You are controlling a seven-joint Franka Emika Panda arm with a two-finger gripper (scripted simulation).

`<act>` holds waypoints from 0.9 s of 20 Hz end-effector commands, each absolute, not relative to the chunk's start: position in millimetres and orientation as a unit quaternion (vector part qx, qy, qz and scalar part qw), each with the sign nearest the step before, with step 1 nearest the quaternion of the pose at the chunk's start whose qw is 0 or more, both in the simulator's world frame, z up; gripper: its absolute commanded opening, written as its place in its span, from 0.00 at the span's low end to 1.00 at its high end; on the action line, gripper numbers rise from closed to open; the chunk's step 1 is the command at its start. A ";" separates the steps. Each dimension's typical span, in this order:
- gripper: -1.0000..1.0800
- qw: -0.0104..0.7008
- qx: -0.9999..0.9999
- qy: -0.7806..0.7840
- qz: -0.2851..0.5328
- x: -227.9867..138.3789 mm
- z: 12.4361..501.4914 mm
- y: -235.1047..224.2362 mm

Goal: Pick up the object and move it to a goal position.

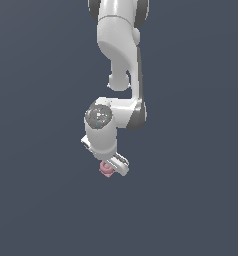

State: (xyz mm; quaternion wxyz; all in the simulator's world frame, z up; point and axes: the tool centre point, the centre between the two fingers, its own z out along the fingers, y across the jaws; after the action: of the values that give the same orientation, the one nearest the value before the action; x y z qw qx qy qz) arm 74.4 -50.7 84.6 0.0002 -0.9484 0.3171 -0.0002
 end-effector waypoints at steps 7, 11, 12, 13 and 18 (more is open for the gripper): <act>0.96 0.000 -0.948 0.319 0.000 73.2 44.8 -50.8; 0.96 0.000 -0.948 0.319 0.000 74.1 38.8 -51.0; 0.96 0.000 -0.948 0.319 0.000 74.5 39.3 -51.1; 0.96 0.000 -0.948 0.319 0.000 74.7 39.5 -51.1; 0.00 0.000 -0.948 0.319 0.000 74.7 39.5 -51.1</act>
State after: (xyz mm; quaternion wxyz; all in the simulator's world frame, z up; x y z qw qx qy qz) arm 74.5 -51.1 39.4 0.0000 -0.9477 0.3193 0.0002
